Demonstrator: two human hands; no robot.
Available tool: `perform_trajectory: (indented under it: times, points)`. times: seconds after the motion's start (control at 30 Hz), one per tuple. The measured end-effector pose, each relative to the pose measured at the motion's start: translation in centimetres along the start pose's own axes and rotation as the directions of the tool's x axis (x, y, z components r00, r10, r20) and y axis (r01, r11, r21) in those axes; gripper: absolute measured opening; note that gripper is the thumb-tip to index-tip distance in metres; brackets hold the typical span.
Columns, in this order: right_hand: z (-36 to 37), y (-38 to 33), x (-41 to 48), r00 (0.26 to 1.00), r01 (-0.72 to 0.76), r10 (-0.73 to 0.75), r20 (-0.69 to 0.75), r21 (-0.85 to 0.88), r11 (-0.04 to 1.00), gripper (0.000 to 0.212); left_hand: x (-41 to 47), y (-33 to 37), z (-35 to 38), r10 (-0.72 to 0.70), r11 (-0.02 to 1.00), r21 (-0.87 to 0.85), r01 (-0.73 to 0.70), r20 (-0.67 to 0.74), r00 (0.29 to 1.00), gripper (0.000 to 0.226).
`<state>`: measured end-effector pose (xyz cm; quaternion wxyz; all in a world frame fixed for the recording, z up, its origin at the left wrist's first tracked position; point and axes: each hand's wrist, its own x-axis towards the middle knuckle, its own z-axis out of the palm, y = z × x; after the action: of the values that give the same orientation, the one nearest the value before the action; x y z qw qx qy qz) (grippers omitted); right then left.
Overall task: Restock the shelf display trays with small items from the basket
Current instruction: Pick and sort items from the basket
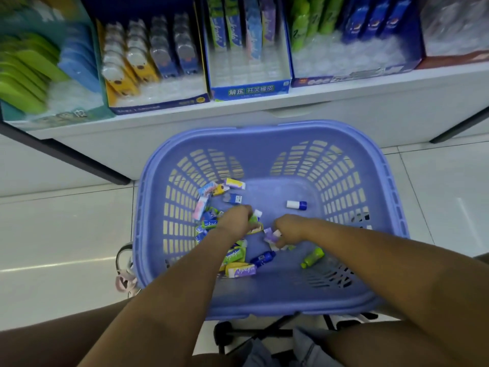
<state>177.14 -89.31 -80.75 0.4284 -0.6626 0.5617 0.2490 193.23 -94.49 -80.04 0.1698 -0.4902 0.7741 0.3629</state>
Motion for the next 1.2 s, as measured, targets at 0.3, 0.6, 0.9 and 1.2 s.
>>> perform_trajectory:
  times: [0.3, 0.6, 0.9, 1.2]
  points:
    - [-3.2, 0.0, -2.4, 0.968, -0.176, 0.193, -0.16, 0.115, 0.978, 0.033, -2.3, 0.7, -5.4, -0.168, 0.649, -0.729, 0.217, 0.142, 0.976, 0.019]
    - [-15.6, -6.5, -9.5, 0.943, 0.332, -0.219, -0.25, 0.713, 0.617, 0.008, -7.4, 0.5, -13.6, -0.007, 0.482, -0.861, -0.161, -0.187, 0.982, 0.025]
    - [-20.4, -11.3, -13.5, 0.708, 0.696, -0.117, -0.697, 0.658, 0.288, 0.019, -11.7, 0.3, -19.2, -0.139, 0.285, -0.792, -0.54, -0.592, 0.794, 0.029]
    - [-23.5, -15.7, -12.7, 0.576, 0.812, -0.006, -0.817, 0.571, 0.124, 0.016, -11.9, 0.6, -20.8, -0.325, 0.085, -0.763, -0.641, -0.629, 0.706, 0.022]
